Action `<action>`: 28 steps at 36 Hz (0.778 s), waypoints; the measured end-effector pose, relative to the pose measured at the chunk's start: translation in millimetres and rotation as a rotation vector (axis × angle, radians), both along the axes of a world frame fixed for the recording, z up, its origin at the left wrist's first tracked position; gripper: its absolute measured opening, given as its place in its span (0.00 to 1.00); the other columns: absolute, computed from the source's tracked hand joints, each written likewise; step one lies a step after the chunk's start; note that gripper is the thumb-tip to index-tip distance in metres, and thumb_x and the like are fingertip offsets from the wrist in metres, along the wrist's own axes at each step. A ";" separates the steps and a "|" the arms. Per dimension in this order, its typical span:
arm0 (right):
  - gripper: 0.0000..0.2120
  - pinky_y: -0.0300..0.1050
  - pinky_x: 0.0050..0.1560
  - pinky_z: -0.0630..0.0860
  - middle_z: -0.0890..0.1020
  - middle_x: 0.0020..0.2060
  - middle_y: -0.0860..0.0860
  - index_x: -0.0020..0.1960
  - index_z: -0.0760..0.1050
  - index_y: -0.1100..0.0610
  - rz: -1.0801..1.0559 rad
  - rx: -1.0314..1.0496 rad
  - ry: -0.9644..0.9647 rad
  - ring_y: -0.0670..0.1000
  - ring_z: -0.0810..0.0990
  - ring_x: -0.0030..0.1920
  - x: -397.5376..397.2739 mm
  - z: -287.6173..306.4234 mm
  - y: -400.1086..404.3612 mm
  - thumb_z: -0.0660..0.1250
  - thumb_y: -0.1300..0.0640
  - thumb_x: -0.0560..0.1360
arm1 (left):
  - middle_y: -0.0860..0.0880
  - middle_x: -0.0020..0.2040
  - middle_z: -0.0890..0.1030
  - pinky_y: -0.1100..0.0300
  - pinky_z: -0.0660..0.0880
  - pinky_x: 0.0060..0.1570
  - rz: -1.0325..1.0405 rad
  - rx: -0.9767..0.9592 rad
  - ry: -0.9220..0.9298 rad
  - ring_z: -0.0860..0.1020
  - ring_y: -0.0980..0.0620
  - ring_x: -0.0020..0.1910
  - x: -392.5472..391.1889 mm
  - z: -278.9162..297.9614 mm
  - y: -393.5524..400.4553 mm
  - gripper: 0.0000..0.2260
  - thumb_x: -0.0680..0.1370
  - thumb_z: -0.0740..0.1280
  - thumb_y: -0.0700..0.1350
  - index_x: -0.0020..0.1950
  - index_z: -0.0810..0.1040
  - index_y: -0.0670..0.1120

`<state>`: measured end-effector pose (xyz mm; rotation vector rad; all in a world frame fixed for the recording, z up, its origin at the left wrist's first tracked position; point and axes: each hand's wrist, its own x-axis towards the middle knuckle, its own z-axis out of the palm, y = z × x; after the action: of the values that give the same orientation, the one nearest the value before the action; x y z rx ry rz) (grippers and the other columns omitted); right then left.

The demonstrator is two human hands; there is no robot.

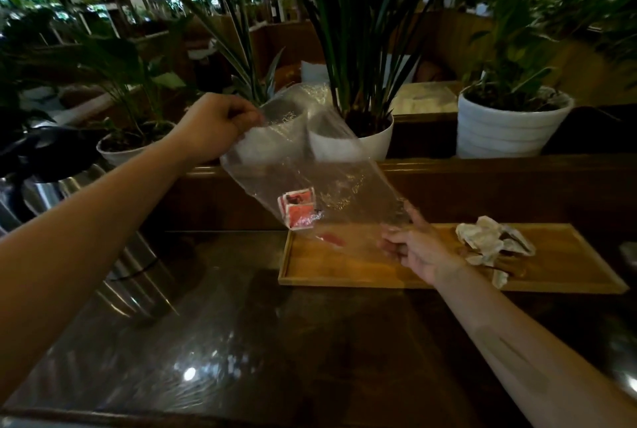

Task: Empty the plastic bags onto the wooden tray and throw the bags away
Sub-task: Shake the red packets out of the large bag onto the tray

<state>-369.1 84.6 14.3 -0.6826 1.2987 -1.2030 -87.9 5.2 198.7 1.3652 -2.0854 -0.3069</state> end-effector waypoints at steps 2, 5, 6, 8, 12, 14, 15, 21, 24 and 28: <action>0.40 0.51 0.46 0.79 0.82 0.53 0.55 0.76 0.55 0.41 -0.013 -0.001 -0.035 0.55 0.84 0.46 1.6 -1.1 -0.4 0.66 0.70 0.75 | 0.53 0.39 0.78 0.57 0.72 0.46 -0.002 -0.021 0.046 0.75 0.57 0.38 -6.6 4.5 -0.2 0.08 0.81 0.62 0.43 0.51 0.81 0.46; 0.38 0.50 0.44 0.79 0.81 0.56 0.56 0.75 0.58 0.40 -0.018 -0.009 -0.103 0.55 0.83 0.48 6.5 -0.6 0.9 0.65 0.70 0.75 | 0.48 0.43 0.80 0.61 0.72 0.40 -0.015 -0.035 0.065 0.76 0.55 0.41 -16.1 14.7 -1.3 0.09 0.81 0.61 0.44 0.52 0.80 0.46; 0.37 0.50 0.44 0.79 0.81 0.57 0.57 0.74 0.60 0.40 -0.018 -0.013 -0.123 0.56 0.83 0.49 8.2 -0.5 1.3 0.65 0.70 0.75 | 0.46 0.45 0.81 0.60 0.73 0.40 -0.025 -0.040 0.056 0.77 0.52 0.42 -19.7 18.5 -1.5 0.09 0.81 0.61 0.44 0.51 0.80 0.45; 0.36 0.51 0.45 0.79 0.80 0.58 0.57 0.73 0.62 0.39 -0.020 -0.016 -0.162 0.56 0.83 0.49 10.6 -0.9 2.6 0.65 0.70 0.74 | 0.44 0.46 0.81 0.56 0.76 0.41 -0.031 -0.049 0.038 0.78 0.49 0.42 -27.7 25.4 -2.4 0.09 0.81 0.60 0.44 0.50 0.80 0.46; 0.37 0.50 0.43 0.79 0.80 0.56 0.58 0.73 0.63 0.40 -0.052 -0.014 -0.244 0.56 0.82 0.47 11.9 -6.5 3.3 0.64 0.71 0.74 | 0.48 0.42 0.79 0.59 0.74 0.36 -0.041 -0.086 0.006 0.77 0.51 0.38 -46.2 33.8 -4.7 0.10 0.82 0.59 0.44 0.51 0.80 0.46; 0.37 0.50 0.42 0.78 0.81 0.54 0.58 0.73 0.63 0.40 -0.062 -0.016 -0.274 0.55 0.81 0.46 12.4 -7.9 3.6 0.63 0.72 0.74 | 0.53 0.39 0.77 0.63 0.71 0.33 -0.051 -0.109 -0.018 0.74 0.56 0.35 -54.9 36.8 -4.6 0.10 0.82 0.58 0.44 0.52 0.80 0.46; 0.37 0.50 0.43 0.78 0.81 0.54 0.58 0.73 0.63 0.40 -0.055 -0.021 -0.285 0.55 0.81 0.47 13.3 -8.2 4.1 0.63 0.72 0.74 | 0.54 0.38 0.76 0.64 0.69 0.33 -0.058 -0.117 -0.028 0.73 0.58 0.35 -58.6 38.3 -4.3 0.10 0.82 0.58 0.43 0.52 0.80 0.45; 0.37 0.51 0.45 0.77 0.79 0.58 0.58 0.72 0.63 0.40 -0.026 -0.056 -0.325 0.56 0.80 0.48 16.5 -8.3 6.0 0.62 0.73 0.74 | 0.51 0.46 0.76 0.68 0.66 0.33 -0.081 -0.185 -0.066 0.71 0.61 0.36 -69.7 45.6 -3.6 0.11 0.83 0.58 0.43 0.56 0.79 0.43; 0.38 0.49 0.43 0.76 0.79 0.60 0.57 0.74 0.61 0.40 -0.033 -0.064 -0.361 0.54 0.80 0.48 14.0 -8.0 5.8 0.64 0.72 0.73 | 0.50 0.45 0.77 0.68 0.65 0.31 -0.075 -0.205 -0.094 0.71 0.61 0.34 -68.5 48.6 -6.2 0.11 0.83 0.57 0.43 0.55 0.80 0.43; 0.38 0.47 0.41 0.76 0.78 0.62 0.57 0.75 0.60 0.40 -0.035 -0.081 -0.380 0.52 0.81 0.47 16.3 -4.1 1.5 0.64 0.71 0.74 | 0.46 0.48 0.79 0.63 0.67 0.34 -0.056 -0.259 -0.131 0.73 0.57 0.35 -68.9 53.2 -6.7 0.12 0.82 0.57 0.42 0.55 0.80 0.41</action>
<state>-352.8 86.1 10.2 -0.4608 0.9513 -1.3448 -156.8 -1.5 251.9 1.2013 -2.1850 0.0309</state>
